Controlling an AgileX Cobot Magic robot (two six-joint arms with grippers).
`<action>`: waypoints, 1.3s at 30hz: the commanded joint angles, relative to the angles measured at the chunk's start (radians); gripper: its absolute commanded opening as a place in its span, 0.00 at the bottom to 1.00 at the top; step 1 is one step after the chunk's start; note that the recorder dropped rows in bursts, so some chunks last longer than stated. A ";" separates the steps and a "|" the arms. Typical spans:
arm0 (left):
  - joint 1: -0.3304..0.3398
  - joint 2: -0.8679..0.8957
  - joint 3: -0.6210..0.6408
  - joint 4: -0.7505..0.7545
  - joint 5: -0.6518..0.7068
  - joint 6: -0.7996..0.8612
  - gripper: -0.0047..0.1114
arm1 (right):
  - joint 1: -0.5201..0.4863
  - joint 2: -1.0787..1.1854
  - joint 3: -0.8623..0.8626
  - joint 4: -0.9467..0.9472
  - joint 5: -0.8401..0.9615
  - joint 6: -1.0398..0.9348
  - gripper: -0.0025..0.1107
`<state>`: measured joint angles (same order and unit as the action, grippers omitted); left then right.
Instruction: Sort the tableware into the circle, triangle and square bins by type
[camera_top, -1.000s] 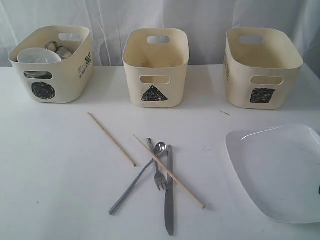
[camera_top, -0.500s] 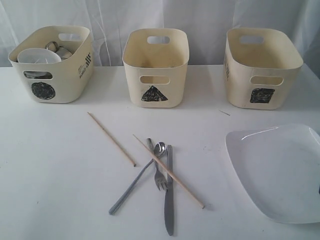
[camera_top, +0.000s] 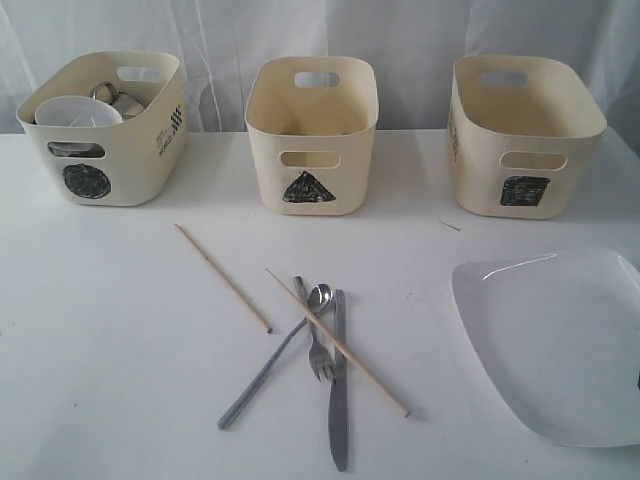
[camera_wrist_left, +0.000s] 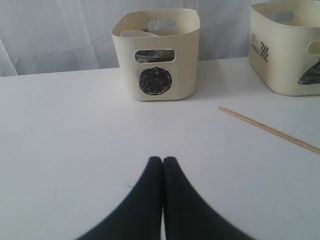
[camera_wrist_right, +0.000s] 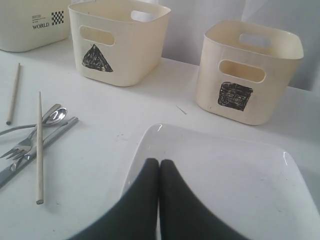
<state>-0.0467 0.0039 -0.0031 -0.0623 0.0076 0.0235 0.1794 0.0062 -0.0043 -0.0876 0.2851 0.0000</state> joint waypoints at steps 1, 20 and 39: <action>-0.006 -0.004 0.003 -0.012 0.009 0.010 0.04 | -0.001 -0.006 0.004 0.002 -0.002 0.000 0.02; -0.006 -0.004 0.003 -0.012 0.009 0.010 0.04 | -0.001 -0.006 -0.117 0.202 -0.344 0.237 0.02; -0.006 -0.004 0.003 -0.012 0.009 0.010 0.04 | -0.001 0.186 -0.409 0.389 0.254 -0.031 0.04</action>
<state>-0.0467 0.0042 -0.0031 -0.0623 0.0131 0.0316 0.1794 0.0739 -0.3408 0.1868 0.3576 0.2170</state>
